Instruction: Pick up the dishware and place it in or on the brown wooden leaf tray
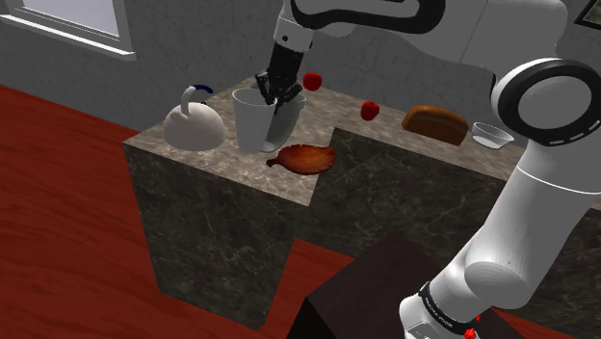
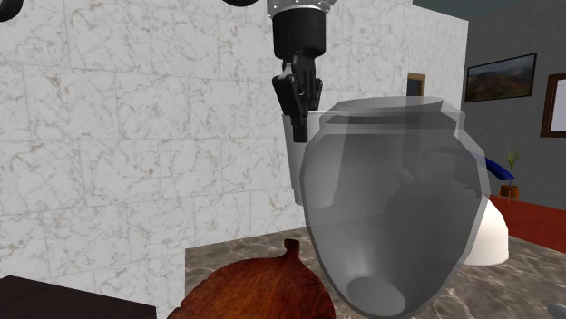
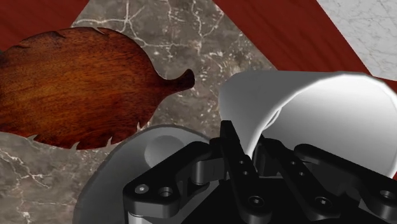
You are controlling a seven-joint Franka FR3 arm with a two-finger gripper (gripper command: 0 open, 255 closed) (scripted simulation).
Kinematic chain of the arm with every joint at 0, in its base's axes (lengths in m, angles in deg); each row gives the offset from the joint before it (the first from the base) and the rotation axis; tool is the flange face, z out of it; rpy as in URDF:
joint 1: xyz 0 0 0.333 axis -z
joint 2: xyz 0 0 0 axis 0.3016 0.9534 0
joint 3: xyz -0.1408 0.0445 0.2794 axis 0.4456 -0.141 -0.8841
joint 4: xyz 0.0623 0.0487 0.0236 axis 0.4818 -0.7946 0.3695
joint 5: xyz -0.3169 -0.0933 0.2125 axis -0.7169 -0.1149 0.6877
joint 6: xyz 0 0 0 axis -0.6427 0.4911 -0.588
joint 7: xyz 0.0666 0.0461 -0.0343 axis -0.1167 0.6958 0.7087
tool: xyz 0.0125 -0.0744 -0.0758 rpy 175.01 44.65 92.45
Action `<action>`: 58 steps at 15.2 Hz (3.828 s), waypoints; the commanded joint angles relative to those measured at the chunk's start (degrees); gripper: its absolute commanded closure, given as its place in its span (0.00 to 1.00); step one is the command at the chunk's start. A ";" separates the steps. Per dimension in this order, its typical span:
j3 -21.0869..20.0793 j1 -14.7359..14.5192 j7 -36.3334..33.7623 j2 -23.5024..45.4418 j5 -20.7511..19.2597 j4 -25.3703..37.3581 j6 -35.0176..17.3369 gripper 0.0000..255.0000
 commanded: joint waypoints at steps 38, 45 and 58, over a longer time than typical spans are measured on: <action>9.10 11.49 21.39 -12.40 3.66 -17.95 -3.24 1.00; 9.14 11.36 21.83 -12.24 3.79 -21.61 -7.03 1.00; 9.44 11.51 21.75 -12.47 3.67 -18.07 -3.23 0.00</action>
